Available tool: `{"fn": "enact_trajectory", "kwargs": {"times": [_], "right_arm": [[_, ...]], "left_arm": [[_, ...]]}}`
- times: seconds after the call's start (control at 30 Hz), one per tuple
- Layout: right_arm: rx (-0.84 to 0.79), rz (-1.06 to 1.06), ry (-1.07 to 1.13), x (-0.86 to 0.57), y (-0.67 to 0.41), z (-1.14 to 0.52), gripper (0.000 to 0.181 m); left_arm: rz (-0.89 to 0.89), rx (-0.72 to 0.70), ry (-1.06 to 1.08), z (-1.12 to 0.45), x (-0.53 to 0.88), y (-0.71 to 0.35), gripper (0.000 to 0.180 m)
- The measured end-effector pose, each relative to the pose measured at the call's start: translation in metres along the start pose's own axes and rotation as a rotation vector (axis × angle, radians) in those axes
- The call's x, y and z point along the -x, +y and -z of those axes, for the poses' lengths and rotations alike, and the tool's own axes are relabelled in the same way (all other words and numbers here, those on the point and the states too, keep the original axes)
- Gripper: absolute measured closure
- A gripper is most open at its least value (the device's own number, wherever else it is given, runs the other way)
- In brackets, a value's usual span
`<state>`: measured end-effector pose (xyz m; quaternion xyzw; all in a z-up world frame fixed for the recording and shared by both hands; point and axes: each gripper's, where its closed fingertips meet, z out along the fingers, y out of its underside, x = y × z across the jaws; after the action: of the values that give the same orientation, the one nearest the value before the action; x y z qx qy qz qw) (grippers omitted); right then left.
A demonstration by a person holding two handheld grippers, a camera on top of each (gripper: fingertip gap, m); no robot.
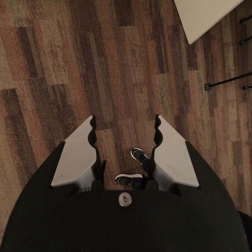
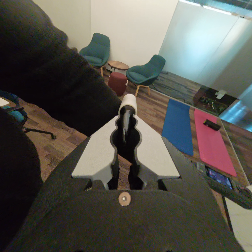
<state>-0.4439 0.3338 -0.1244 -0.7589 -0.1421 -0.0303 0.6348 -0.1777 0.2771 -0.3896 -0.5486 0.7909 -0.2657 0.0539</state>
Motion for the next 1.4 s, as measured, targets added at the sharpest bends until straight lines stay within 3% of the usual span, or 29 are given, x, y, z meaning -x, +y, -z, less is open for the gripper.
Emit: {"fn": "enact_trajectory", "kwargs": {"times": [0.2,0.4,0.7,0.87,1.0,1.23,1.4], "right_arm": [[-0.023,0.150,0.017,0.020,-0.024,0.018,0.168],[0.091,0.025,0.200,-0.057,0.057,0.044,0.168],[-0.081,0.049,0.122,-0.018,-0.005,0.034,0.168],[0.052,0.075,0.259,-0.057,0.024,0.019,0.169],[0.116,-0.029,0.375,-0.105,0.067,0.017,0.168],[-0.003,-0.042,0.355,-0.086,-0.011,-0.041,0.168],[-0.088,-0.131,0.400,-0.097,-0.047,-0.047,0.168]], "left_arm": [[0.038,-0.013,0.037,-0.013,-0.012,-0.025,0.095],[0.081,-0.042,0.100,-0.017,-0.026,-0.054,0.095],[0.263,-0.116,0.248,-0.022,-0.016,-0.090,0.095],[0.257,-0.121,0.285,-0.018,-0.003,-0.102,0.095],[0.230,-0.122,0.341,-0.014,0.001,-0.114,0.095],[0.148,-0.048,0.367,-0.024,0.025,-0.116,0.095],[-0.064,0.065,0.339,-0.042,0.024,-0.089,0.095]]}}
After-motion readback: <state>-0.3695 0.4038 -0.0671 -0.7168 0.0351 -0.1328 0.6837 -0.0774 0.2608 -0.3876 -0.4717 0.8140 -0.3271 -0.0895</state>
